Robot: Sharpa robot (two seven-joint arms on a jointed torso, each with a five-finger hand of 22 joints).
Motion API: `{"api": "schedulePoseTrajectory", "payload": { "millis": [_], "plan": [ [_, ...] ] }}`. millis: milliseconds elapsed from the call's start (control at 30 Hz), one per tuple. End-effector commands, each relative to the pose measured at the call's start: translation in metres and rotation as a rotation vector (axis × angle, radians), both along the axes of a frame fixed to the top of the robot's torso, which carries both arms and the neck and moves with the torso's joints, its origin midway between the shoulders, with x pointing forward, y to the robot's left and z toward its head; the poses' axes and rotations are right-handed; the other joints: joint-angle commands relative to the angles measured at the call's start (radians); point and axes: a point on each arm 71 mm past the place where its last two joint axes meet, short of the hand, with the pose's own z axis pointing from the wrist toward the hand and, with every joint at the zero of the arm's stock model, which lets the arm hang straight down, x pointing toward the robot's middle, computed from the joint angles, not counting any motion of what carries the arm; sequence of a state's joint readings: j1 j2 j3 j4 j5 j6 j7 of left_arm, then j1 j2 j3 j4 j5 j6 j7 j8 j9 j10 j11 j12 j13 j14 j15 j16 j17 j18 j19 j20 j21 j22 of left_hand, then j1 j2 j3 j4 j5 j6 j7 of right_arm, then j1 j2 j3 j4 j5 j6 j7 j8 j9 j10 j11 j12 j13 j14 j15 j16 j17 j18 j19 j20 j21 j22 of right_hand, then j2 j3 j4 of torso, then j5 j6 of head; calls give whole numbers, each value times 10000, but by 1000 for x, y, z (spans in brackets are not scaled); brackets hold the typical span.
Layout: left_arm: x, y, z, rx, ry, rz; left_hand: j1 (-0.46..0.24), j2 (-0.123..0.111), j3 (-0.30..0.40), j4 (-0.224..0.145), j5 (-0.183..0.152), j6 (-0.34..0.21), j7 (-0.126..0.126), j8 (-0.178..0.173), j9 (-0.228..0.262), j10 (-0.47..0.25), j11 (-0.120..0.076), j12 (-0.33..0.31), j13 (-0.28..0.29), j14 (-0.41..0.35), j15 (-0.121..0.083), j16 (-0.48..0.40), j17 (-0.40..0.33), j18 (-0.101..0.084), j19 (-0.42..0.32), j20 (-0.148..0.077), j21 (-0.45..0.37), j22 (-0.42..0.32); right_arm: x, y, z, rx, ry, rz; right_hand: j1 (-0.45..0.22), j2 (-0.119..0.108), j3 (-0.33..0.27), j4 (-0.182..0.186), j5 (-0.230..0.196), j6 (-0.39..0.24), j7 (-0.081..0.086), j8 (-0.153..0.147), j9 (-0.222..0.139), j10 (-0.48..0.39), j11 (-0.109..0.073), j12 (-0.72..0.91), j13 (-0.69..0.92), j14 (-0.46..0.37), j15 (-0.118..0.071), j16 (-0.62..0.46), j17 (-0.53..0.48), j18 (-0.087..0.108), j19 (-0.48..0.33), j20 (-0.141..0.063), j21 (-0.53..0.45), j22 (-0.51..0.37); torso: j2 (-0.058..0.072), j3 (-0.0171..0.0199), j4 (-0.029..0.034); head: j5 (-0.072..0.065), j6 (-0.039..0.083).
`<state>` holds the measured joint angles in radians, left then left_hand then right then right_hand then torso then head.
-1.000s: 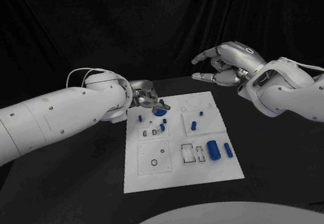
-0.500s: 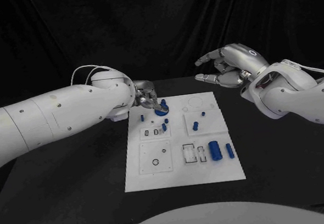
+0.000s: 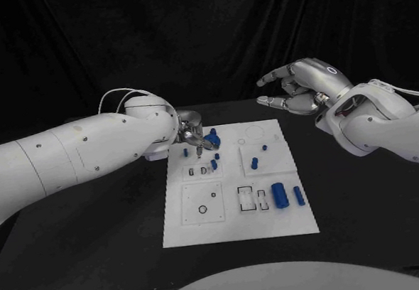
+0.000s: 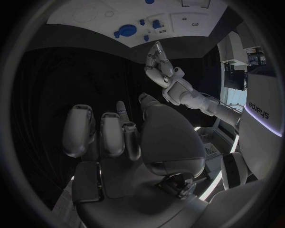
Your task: Assemble the parts on the task board
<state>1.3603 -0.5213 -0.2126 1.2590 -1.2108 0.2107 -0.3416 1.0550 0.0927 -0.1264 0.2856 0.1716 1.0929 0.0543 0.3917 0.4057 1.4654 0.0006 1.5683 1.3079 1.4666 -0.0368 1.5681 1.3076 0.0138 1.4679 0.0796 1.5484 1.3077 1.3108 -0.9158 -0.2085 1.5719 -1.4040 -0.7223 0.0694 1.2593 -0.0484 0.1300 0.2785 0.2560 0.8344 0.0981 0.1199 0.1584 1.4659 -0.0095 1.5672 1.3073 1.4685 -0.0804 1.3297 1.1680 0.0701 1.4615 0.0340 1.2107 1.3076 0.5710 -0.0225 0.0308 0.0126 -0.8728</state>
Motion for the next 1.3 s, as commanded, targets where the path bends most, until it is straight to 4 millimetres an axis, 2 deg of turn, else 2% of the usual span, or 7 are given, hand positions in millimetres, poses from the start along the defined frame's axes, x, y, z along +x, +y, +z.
{"api": "schedulePoseTrajectory", "payload": {
  "millis": [33, 133, 500, 567, 633, 767, 1300],
  "plan": [
    [-4, -3, -6, 339, 308, -51, -143, 28, -26, 8, 31, 24, -93, 241, 494, 1054, -128, 25, 2629, 1042, -130, 27, 2632, -23, 626, -131, 22, 2316, 0, -2, -2, -6, 112, -175, 30, 79, 79, -9, 103, 50, -3, 39, -20, 1011, 34, 2, 2566, 380, 57, 26, 8, 58, 59, -3, 0, 1430, -8, 0, -18, 70, 2],
    [-5, -6, -11, 269, 346, -79, -215, 68, -33, 9, 19, -43, -149, 448, 1027, 1054, -192, 25, 2629, 1042, -192, 27, 2632, -17, 605, -204, 5, 2302, 0, -2, -3, -16, 137, -166, 36, 86, 84, -9, 139, 55, -1, 40, -25, 1012, 37, 3, 2569, 379, 57, 25, 4, 61, 56, -2, -16, 1427, -15, -2, -20, 109, 2],
    [-5, -12, -25, -79, 213, 77, -189, 67, -19, 2, 54, -130, -186, 572, 1481, 1054, -230, 25, 2629, 1042, -235, 27, 2632, -13, 594, -249, -7, 2295, 0, -3, -4, -10, 100, -151, 80, 101, 108, -23, 348, 107, 20, 56, -47, 1016, 52, 7, 2576, 379, 69, 29, -1, 61, 60, 5, -28, 1435, -27, -4, -27, 221, 2],
    [-5, -13, -27, -106, 205, 110, -165, 62, -10, -5, 69, -168, -207, 664, 1744, 1054, -250, 25, 2629, 1042, -255, 27, 2632, -13, 597, -269, -9, 2298, 0, -3, -4, -27, 124, -157, 80, 101, 108, -23, 348, 107, 20, 56, -47, 1016, 52, 7, 2576, 379, 69, 29, -1, 61, 60, 5, -28, 1435, -28, -5, -30, 223, 2],
    [-5, -14, -30, -101, 236, 129, -67, 33, 25, -32, 121, -276, -236, 824, 2213, 1054, -277, 25, 2629, 1042, -282, 27, 2632, -11, 591, -299, -18, 2295, 0, -3, -4, -47, 154, -161, 80, 101, 108, -23, 348, 107, 20, 56, -47, 1016, 52, 7, 2576, 379, 69, 29, -1, 61, 60, 5, -28, 1435, -25, -5, -36, 246, 2],
    [-5, -15, -33, -87, 295, 134, 34, 11, 69, -48, 136, -494, -228, 885, 2669, 1054, -280, 25, 2629, 1042, -289, 27, 2632, 4, 537, -314, -54, 2259, 1, -3, -5, -80, 204, -166, 81, 108, 112, -20, 378, 113, 24, 58, -51, 1019, 55, 9, 2581, 378, 71, 27, -5, 59, 64, 6, -20, 1439, -27, -2, -48, 280, 2],
    [-4, -23, -39, 72, 477, 76, 198, 23, 165, -105, 211, -698, -196, 785, 2938, 1054, -255, 25, 2629, 1042, -271, 27, 2632, 18, 489, -305, -88, 2227, 3, -4, -6, -171, 365, -254, 74, 115, 113, -13, 393, 119, 27, 60, -53, 1020, 57, 10, 2582, 379, 73, 32, 2, 59, 65, 6, -17, 1441, -38, -2, -57, 309, 2]
  ]
}}
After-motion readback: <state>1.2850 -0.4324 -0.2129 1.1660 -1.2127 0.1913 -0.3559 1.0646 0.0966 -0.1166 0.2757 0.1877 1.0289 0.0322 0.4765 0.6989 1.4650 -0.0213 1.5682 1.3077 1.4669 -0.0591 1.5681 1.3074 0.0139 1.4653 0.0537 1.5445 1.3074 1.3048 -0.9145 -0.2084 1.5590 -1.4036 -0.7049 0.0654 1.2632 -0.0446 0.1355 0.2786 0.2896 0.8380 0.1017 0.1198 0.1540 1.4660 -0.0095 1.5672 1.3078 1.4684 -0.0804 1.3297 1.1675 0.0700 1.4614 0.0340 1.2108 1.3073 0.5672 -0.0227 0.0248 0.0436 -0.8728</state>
